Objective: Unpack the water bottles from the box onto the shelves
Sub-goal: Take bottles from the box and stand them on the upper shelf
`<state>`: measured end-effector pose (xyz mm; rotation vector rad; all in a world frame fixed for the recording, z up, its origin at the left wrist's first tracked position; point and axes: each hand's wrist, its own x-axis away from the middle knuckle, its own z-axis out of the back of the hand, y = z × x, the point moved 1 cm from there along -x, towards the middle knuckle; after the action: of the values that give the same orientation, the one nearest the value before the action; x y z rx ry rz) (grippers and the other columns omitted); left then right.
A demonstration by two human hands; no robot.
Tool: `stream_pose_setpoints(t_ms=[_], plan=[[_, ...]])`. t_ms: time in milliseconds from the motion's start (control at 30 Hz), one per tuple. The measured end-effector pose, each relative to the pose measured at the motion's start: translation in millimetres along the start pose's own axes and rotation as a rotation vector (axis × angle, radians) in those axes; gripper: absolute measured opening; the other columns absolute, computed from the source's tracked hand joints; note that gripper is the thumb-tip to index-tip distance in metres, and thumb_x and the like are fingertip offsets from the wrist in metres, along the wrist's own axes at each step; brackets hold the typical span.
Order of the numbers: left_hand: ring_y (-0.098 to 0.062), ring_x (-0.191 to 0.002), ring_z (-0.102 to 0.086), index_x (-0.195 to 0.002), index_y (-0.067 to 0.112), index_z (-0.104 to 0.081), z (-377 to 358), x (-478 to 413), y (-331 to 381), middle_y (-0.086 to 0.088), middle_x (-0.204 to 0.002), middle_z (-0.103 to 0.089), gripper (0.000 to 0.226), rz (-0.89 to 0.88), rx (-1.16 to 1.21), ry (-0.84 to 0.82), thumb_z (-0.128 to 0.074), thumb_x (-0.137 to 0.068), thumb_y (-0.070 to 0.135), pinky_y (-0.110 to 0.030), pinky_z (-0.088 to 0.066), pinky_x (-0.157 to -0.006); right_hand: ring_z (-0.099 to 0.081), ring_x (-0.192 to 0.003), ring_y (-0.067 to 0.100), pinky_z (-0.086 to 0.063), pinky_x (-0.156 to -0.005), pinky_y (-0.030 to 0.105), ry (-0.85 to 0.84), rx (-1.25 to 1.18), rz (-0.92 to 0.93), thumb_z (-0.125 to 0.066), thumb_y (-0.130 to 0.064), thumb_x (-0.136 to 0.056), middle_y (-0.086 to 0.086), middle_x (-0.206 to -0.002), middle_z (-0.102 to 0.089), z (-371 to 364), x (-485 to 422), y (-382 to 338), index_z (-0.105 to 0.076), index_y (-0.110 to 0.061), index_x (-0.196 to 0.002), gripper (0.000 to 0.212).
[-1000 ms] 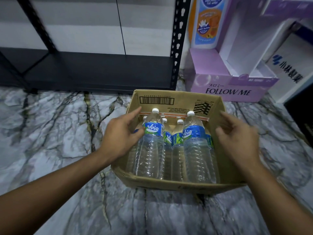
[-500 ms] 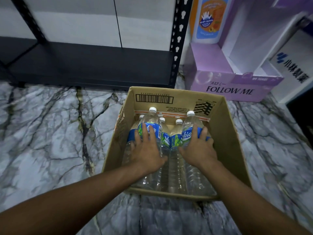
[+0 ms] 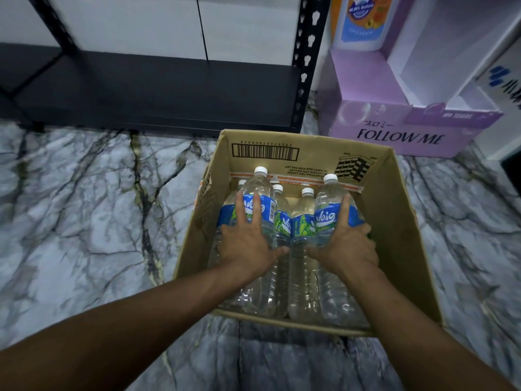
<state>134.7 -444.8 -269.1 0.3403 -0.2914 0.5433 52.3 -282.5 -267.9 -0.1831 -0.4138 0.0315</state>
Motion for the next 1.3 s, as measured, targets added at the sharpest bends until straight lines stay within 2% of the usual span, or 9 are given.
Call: stream_pose_setpoints(t_ms=[133,300,467,600,733,867,1000,1133,1300], plan=[[-0.051,-0.142,-0.035,-0.157,0.038,0.024,3.8,0.5,-1.1,-0.004,-0.167,0.026,0.126,0.027,0.037,0.005,-0.074,-0.082,0.063,-0.046,-0.049,-0.102,-0.057,-0.118,0.043,-0.051,-0.094,0.044,0.032,-0.126,0.056,-0.076,-0.050,-0.083,0.026,-0.142,-0.038,2.3,-3.5,11.8,0.025,-0.039,-0.157,0.126],[-0.043,-0.128,-0.047,-0.154,0.044,0.026,4.8,1.3,-1.8,-0.017,-0.150,-0.021,0.133,0.100,0.092,0.002,-0.080,-0.076,0.059,-0.044,-0.053,-0.087,-0.058,-0.122,0.042,-0.051,-0.098,0.044,-0.001,-0.181,0.081,-0.082,-0.047,-0.080,0.026,-0.147,-0.038,10.1,-0.6,16.5,0.021,-0.039,-0.159,0.130],[-0.040,-0.125,-0.049,-0.152,0.042,0.031,4.7,2.3,5.5,-0.018,-0.145,-0.024,0.151,0.125,0.073,-0.040,-0.086,-0.061,0.069,-0.044,-0.053,-0.085,-0.057,-0.123,0.041,-0.051,-0.096,0.045,0.007,-0.183,0.081,-0.083,-0.049,-0.077,0.025,-0.150,-0.035,8.1,1.7,13.8,0.022,-0.039,-0.159,0.133],[-0.039,-0.116,-0.060,-0.153,0.043,0.029,12.4,-0.8,-3.3,-0.021,-0.143,-0.034,0.148,0.095,0.184,-0.024,-0.092,-0.067,0.047,-0.041,-0.056,-0.087,-0.058,-0.121,0.040,-0.052,-0.096,0.044,0.009,-0.198,0.083,-0.084,-0.049,-0.077,0.024,-0.147,-0.038,8.1,1.0,14.4,0.021,-0.039,-0.159,0.134],[-0.027,-0.094,-0.065,-0.152,0.049,0.027,14.5,-4.0,-14.9,-0.019,-0.137,-0.049,0.147,0.053,0.296,-0.003,-0.092,-0.068,0.032,-0.033,-0.055,-0.073,-0.060,-0.119,0.039,-0.051,-0.094,0.039,0.017,-0.234,0.090,-0.082,-0.044,-0.078,0.022,-0.143,-0.043,9.8,0.4,15.0,0.018,-0.039,-0.160,0.129],[-0.028,-0.099,-0.068,-0.149,0.059,0.021,17.3,-3.3,-21.0,-0.010,-0.130,-0.059,0.152,0.057,0.460,-0.004,-0.095,-0.055,0.031,-0.041,-0.061,-0.083,-0.063,-0.112,0.036,-0.054,-0.091,0.039,0.017,-0.308,0.086,-0.082,-0.039,-0.077,0.018,-0.138,-0.052,10.5,-1.5,17.7,0.016,-0.042,-0.160,0.128],[-0.015,-0.104,-0.060,-0.157,0.051,0.008,32.6,4.9,-18.1,0.003,-0.133,-0.058,0.143,0.003,0.625,0.027,-0.097,-0.062,0.026,-0.025,-0.049,-0.081,-0.063,-0.114,0.034,-0.051,-0.088,0.034,0.004,-0.488,0.090,-0.086,-0.028,-0.075,0.012,-0.136,-0.061,19.4,4.4,19.1,0.009,-0.041,-0.162,0.129],[-0.003,-0.100,-0.061,-0.156,0.052,-0.002,79.8,24.1,-5.8,0.019,-0.115,-0.060,0.135,-0.127,0.725,0.078,-0.097,-0.063,0.026,-0.018,-0.048,-0.089,-0.064,-0.108,0.024,-0.048,-0.089,0.029,0.067,-0.686,0.133,-0.088,-0.022,-0.071,0.005,-0.131,-0.066,51.2,23.3,10.9,0.003,-0.038,-0.163,0.130],[-0.012,-0.133,-0.050,-0.156,0.054,0.005,199.1,72.3,22.8,0.004,-0.145,-0.051,0.136,-0.278,0.647,0.145,-0.091,-0.058,0.048,-0.033,-0.043,-0.111,-0.058,-0.112,0.013,-0.042,-0.090,0.023,0.110,-0.787,0.279,-0.088,-0.025,-0.069,-0.026,-0.115,-0.062,163.7,77.3,-17.5,0.003,-0.032,-0.164,0.132]])
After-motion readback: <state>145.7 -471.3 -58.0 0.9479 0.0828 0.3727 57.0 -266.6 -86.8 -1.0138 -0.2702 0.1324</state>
